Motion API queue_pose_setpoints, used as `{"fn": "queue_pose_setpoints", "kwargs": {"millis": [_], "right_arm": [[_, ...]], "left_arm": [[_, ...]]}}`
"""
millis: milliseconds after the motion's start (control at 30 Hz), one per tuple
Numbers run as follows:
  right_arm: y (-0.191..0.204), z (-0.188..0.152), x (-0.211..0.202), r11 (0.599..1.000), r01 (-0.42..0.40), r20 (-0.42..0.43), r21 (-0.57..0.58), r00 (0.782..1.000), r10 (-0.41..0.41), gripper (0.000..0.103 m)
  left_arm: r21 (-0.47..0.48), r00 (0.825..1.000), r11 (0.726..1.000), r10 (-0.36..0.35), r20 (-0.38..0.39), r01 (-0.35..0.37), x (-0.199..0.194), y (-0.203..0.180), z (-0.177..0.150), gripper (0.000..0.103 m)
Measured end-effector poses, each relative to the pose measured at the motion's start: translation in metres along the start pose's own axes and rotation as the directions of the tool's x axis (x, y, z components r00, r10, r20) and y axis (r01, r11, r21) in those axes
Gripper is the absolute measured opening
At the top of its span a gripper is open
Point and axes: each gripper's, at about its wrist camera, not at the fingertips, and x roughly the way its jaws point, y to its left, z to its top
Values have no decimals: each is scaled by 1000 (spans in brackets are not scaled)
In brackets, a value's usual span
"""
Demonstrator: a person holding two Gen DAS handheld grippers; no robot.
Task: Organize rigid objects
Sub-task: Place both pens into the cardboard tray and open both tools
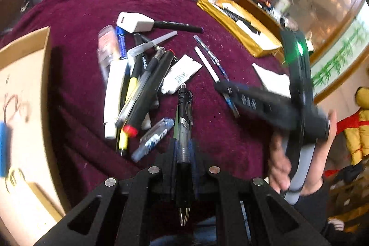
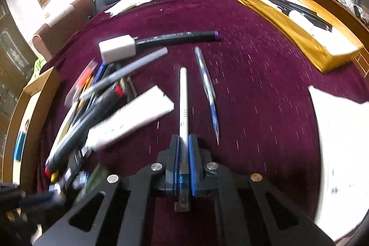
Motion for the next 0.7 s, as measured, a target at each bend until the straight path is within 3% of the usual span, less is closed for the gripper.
{"fn": "queue_pose_setpoints", "kwargs": {"millis": [100,200,300,367,433,533,633,700], "right_arm": [[-7,-15,-10,999,-25,30,22,999,25,8],[-9,-16,-24,987,-120,64,107,991,113,8],[20,-15,-61,967,-248,151,56,960,238,8],[47,-15,-81,943,-332,178,2,928,326,8],[82,-13,-94,902,-428,153,-65,888,433,8],[130,-8,-93,859,-495,86,-131,858,507,8],[183,0,-77,845,-502,20,-184,857,514,8],[206,3,-59,844,-505,-31,-181,861,508,8]], "left_arm": [[-36,999,999,-18,40,20,-18,5,-3,9],[-73,997,997,-14,82,20,-43,12,-6,9],[-119,990,993,11,141,6,-79,28,-12,9],[-164,981,986,69,183,-39,-108,45,-19,9],[-221,968,972,130,213,-82,-132,66,-28,9],[-311,943,937,235,235,-156,-156,105,-38,9],[-390,919,894,324,224,-220,-164,140,-46,9],[-427,917,873,346,199,-237,-160,161,-50,9]]}}
